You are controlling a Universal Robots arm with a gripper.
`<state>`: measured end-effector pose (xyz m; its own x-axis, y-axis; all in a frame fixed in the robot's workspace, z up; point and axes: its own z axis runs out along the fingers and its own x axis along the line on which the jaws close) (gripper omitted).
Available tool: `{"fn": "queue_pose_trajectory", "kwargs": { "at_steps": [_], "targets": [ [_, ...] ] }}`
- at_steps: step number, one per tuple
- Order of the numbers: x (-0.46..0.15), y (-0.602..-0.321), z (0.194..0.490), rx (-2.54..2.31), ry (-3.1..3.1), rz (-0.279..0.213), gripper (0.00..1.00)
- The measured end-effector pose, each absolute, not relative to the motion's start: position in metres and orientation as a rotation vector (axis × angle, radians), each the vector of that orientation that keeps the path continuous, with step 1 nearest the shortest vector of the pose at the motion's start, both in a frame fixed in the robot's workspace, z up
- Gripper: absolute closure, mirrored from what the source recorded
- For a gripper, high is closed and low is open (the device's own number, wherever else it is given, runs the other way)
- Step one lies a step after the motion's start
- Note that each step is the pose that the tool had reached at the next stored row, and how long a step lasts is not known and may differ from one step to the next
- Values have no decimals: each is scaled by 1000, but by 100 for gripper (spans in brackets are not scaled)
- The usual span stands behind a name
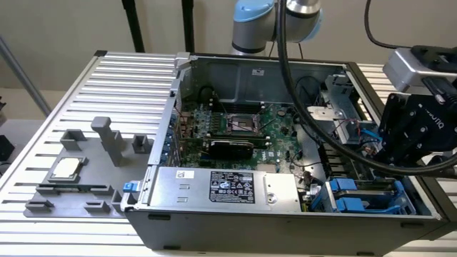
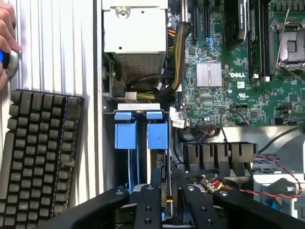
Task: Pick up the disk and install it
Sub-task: 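Insert the second disk wire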
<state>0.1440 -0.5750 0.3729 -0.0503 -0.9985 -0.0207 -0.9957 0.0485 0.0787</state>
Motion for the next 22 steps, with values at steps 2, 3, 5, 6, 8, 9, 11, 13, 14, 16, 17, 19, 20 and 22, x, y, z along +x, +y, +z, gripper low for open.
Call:
{"fn": "queue_pose_trajectory", "kwargs": {
  "at_steps": [2, 3, 5, 6, 8, 9, 11, 13, 14, 16, 17, 19, 20, 22],
  "targets": [
    [137, -575, 378, 2139, -2247, -110, 0],
    [135, -575, 380, 2139, -2248, -108, 0],
    [131, -573, 381, 2142, -2250, -103, 0],
    [130, -572, 381, 2143, -2251, -101, 0],
    [129, -571, 381, 2144, -2253, -99, 0],
    [129, -571, 381, 2144, -2253, -99, 0],
    [129, -571, 381, 2144, -2253, -99, 0],
    [129, -571, 381, 2144, -2253, -99, 0],
    [129, -571, 381, 2144, -2253, -99, 0],
    [129, -571, 381, 2144, -2253, -99, 0],
    [129, -571, 381, 2144, -2253, -99, 0],
    [129, -571, 381, 2144, -2253, -99, 0],
    [129, -571, 381, 2144, -2253, -99, 0],
    [129, -570, 381, 2144, -2253, -99, 0]
  ]
}}
